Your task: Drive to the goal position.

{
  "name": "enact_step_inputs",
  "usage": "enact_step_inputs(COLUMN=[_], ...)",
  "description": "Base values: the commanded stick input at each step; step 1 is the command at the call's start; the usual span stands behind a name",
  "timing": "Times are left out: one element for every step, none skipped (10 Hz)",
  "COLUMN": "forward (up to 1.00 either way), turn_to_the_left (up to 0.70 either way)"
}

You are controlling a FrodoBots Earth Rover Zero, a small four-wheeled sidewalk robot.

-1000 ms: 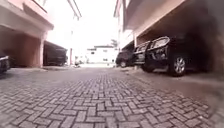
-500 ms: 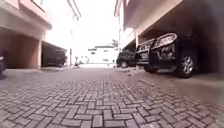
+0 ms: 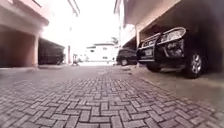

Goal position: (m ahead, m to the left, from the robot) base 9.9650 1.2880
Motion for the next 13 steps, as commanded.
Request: enact_step_inputs(forward=[0.7,0.7,0.7,0.7,0.7,0.7,0.7,0.7,0.7,0.7,0.7,0.7,0.7], turn_to_the_left=[0.0,0.0,0.0,0.0,0.0,0.0,0.0,0.0,0.0,0.0,0.0,0.0,0.0])
